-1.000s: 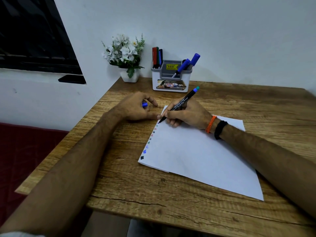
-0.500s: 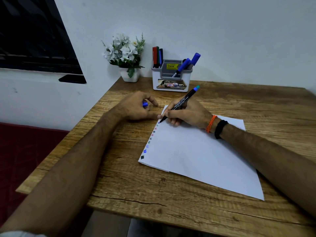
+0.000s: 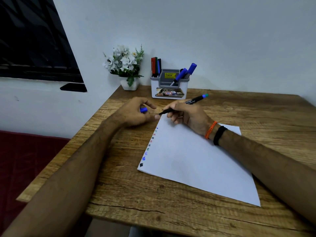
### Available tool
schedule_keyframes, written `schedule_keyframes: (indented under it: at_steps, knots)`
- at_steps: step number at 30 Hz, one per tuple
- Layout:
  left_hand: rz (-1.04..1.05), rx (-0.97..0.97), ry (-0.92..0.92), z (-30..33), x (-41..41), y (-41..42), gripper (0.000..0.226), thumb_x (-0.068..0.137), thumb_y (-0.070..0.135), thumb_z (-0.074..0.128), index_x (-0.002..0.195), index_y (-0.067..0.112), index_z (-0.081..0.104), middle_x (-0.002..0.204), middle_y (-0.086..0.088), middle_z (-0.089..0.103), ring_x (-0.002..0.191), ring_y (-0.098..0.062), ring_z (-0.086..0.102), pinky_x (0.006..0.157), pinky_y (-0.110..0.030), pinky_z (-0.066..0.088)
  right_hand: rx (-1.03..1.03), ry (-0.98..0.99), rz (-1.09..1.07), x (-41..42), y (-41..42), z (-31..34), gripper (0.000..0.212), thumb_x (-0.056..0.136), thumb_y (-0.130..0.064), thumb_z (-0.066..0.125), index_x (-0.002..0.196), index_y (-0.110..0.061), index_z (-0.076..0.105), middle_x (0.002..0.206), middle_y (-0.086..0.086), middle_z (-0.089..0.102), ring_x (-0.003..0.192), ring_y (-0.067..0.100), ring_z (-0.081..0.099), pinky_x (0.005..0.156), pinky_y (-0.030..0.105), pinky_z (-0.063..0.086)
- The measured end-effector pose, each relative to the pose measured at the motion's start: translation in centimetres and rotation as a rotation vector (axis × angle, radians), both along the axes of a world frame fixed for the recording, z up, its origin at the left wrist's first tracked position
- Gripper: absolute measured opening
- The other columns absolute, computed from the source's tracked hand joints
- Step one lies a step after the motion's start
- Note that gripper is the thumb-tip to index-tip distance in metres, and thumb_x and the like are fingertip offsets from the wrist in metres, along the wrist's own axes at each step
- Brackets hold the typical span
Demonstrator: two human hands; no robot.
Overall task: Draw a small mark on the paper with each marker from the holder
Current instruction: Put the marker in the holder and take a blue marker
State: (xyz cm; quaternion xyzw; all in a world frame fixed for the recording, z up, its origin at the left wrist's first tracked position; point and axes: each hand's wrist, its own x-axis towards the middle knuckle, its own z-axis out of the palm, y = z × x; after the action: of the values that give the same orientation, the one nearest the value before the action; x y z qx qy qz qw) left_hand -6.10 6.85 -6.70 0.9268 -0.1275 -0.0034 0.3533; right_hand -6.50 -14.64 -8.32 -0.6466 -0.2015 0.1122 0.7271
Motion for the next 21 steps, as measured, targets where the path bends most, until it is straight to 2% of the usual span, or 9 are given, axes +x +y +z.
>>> schedule_keyframes:
  at_steps: [3,5,8,12,14,16,21]
  knots:
    - [0.025,-0.155,-0.022,0.2,0.0,0.0,0.018,0.088,0.026,0.069,0.103,0.026,0.059,0.083,0.002,0.064,0.074,-0.012,0.058,0.068,-0.029,0.045,0.057,0.036,-0.012,0.1,-0.1,0.5,0.031,0.082,-0.021,0.054,0.097,0.000,0.070,0.077,0.010,0.070,0.058,0.013,0.062,0.052,0.021,0.049]
    - [-0.001,-0.259,-0.053,0.4,-0.2,-0.2,0.013,0.094,0.014,0.059,0.101,0.024,0.054,0.087,0.003,0.070,0.084,-0.012,0.064,0.077,-0.030,0.048,0.059,0.000,-0.044,0.1,-0.3,0.9,0.025,0.084,-0.018,0.054,0.096,-0.003,0.070,0.079,0.012,0.073,0.056,0.014,0.063,0.050,0.022,0.049]
    - [-0.060,-0.325,-0.095,0.6,-0.2,-0.5,0.014,0.096,0.007,0.055,0.101,0.020,0.055,0.087,0.005,0.072,0.070,0.001,0.060,0.066,-0.019,0.044,0.012,-0.076,-0.136,0.2,-0.7,1.3,0.014,0.095,-0.009,0.054,0.095,-0.005,0.067,0.080,0.011,0.074,0.052,0.015,0.062,0.048,0.022,0.047]
    - [-0.117,-0.349,-0.161,0.6,-0.1,-0.8,0.015,0.092,0.005,0.061,0.096,0.019,0.065,0.088,-0.002,0.066,0.065,-0.007,0.053,0.064,-0.026,0.047,-0.003,-0.103,-0.224,0.3,-0.8,1.4,0.013,0.095,-0.010,0.058,0.097,-0.003,0.068,0.070,0.006,0.068,0.048,0.013,0.054,0.047,0.022,0.043]
    - [-0.119,-0.357,-0.189,0.6,-0.1,-1.1,0.013,0.090,0.003,0.064,0.099,0.012,0.067,0.088,0.000,0.065,0.057,-0.002,0.053,0.060,-0.020,0.048,0.015,-0.092,-0.231,0.2,-0.9,1.5,0.012,0.094,-0.009,0.058,0.097,-0.004,0.069,0.068,0.004,0.067,0.046,0.012,0.052,0.046,0.021,0.042]
    - [-0.110,-0.398,-0.189,0.6,-0.2,-1.2,0.015,0.088,0.001,0.066,0.100,0.008,0.067,0.087,0.002,0.066,0.057,0.000,0.058,0.058,-0.019,0.052,0.028,-0.088,-0.232,0.2,-0.9,1.5,0.012,0.095,-0.008,0.058,0.095,-0.005,0.069,0.068,0.004,0.068,0.045,0.012,0.052,0.044,0.021,0.041]
    - [-0.089,-0.437,-0.171,0.5,0.0,-1.2,0.015,0.085,0.001,0.068,0.091,0.015,0.065,0.082,0.003,0.068,0.063,-0.004,0.065,0.059,-0.022,0.053,0.022,-0.106,-0.236,0.2,-0.9,1.5,0.013,0.094,-0.007,0.057,0.093,-0.008,0.071,0.069,0.004,0.069,0.045,0.013,0.052,0.045,0.021,0.041]
